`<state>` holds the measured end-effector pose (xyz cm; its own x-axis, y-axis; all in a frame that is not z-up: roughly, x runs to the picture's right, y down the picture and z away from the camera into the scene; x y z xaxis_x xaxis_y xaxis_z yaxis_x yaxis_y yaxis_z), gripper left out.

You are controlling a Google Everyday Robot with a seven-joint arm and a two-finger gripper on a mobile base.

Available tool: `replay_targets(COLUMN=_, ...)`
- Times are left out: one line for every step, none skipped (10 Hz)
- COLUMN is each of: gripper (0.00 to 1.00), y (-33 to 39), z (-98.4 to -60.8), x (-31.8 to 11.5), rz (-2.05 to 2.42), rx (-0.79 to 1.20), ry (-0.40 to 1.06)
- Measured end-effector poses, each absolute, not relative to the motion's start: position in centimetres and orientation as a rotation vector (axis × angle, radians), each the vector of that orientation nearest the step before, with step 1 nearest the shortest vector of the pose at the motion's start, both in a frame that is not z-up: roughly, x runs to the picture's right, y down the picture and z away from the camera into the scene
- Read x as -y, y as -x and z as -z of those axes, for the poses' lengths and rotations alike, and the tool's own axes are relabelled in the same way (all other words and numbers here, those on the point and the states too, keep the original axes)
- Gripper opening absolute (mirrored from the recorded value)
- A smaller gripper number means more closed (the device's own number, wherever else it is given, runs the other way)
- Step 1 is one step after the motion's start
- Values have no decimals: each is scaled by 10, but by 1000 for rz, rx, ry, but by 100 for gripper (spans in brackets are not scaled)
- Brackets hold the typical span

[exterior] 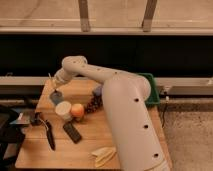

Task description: Place fork in plastic cup

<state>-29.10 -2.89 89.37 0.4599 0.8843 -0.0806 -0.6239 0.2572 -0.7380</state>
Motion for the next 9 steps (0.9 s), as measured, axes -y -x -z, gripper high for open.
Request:
replay_targets(gripper=21, y=290, z=-895, x=27, rz=-1061, rx=387, ry=796)
replay_targets(gripper=31, y=287, z=-896, x=26, rz=-1065, rx=386, ry=800)
replay_targets(gripper=42, y=285, z=-897, x=24, rz=-1069, rx=386, ry=804)
replay_targets(gripper=51, y=283, z=-897, x=22, rz=-1070, rx=386, ry=809)
replay_targets(gripper=58, y=281, z=-897, x=20, rz=-1068, rx=385, ry=813)
replay_targets(gripper=60, y=280, z=-896, x=18, rz=-1065, rx=386, ry=818)
replay_targets(gripper=60, y=279, z=-895, x=16, rz=-1060, rx=387, ry=822)
replay_targets(gripper=60, y=280, z=-893, x=14, rz=-1053, rx=390, ry=826)
replay_targets(gripper=60, y=282, z=-890, x=12, rz=-1039, rx=397, ry=834)
